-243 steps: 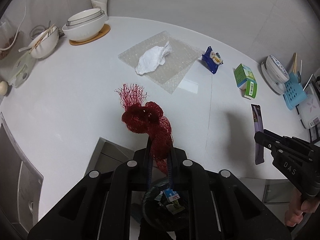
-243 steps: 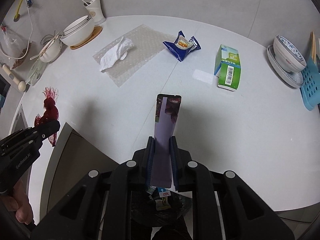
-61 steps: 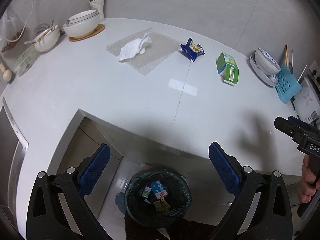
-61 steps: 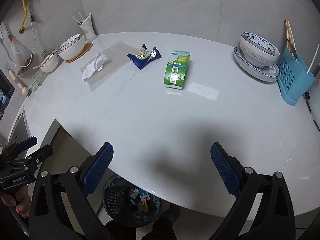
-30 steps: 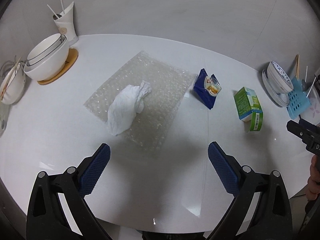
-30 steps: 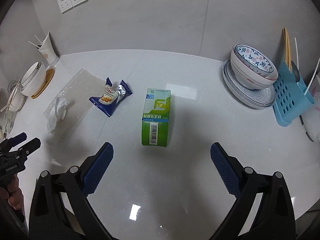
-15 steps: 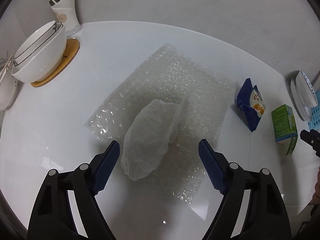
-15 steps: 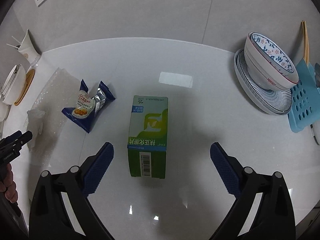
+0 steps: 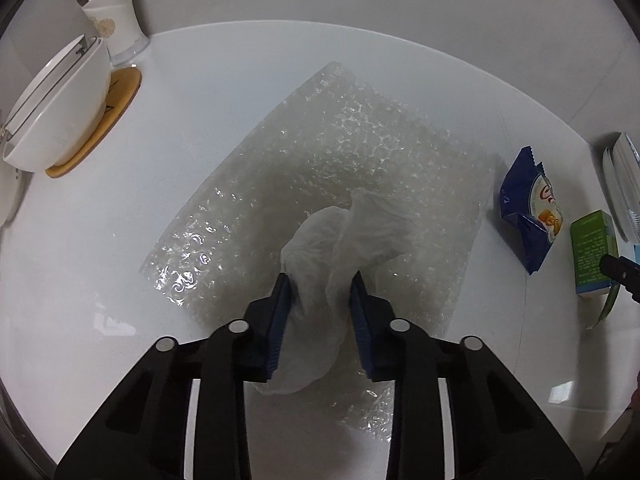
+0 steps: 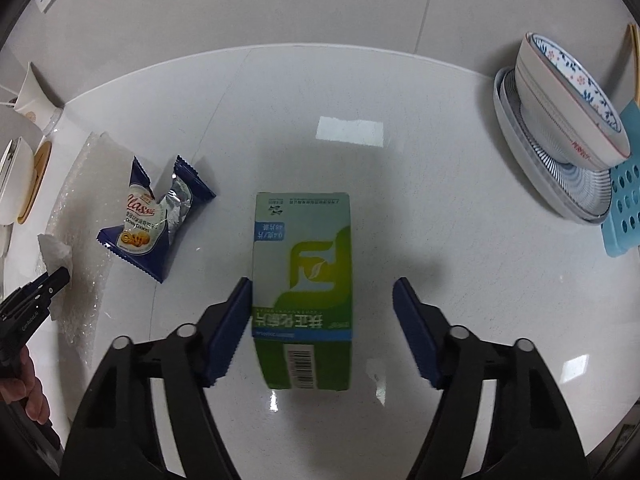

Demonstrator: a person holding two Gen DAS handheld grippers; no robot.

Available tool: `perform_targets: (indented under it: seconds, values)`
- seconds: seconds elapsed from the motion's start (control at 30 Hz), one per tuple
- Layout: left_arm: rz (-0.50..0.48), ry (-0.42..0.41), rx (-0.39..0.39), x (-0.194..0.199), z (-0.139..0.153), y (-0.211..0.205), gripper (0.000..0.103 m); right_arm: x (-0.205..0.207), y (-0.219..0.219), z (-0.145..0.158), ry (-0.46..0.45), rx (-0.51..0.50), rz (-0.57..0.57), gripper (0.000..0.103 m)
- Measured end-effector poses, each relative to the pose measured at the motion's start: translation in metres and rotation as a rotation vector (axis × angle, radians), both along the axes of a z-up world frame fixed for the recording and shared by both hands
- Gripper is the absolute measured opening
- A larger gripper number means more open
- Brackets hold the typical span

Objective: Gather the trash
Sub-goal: 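Grasp the white tissue with the left gripper while the right gripper grasps the green box, then carry the white tissue and green box with both grippers over the wastebasket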

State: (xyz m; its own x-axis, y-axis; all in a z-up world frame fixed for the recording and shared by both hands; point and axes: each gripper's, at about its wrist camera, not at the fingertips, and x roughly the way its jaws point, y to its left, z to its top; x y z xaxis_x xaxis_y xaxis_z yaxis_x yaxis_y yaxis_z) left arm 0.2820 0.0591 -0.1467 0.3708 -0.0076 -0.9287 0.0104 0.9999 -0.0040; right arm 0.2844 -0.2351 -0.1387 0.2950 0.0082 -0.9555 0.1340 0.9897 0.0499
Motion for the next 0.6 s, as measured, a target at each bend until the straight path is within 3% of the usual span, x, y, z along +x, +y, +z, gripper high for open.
perform_targets:
  seconds: [0.03, 0.07, 0.6]
  values:
    - [-0.001, -0.001, 0.002, -0.001, 0.001, 0.000, 0.011, -0.001, 0.001, -0.001, 0.009, 0.005, -0.002, 0.048]
    - [-0.006, -0.003, 0.000, -0.002, 0.001, -0.001, 0.009, 0.000, 0.003, -0.003, 0.015, 0.000, -0.002, 0.047]
    - [-0.008, -0.057, -0.023, -0.051, 0.044, -0.001, 0.006, -0.043, 0.014, 0.032, -0.066, 0.007, 0.026, 0.046]
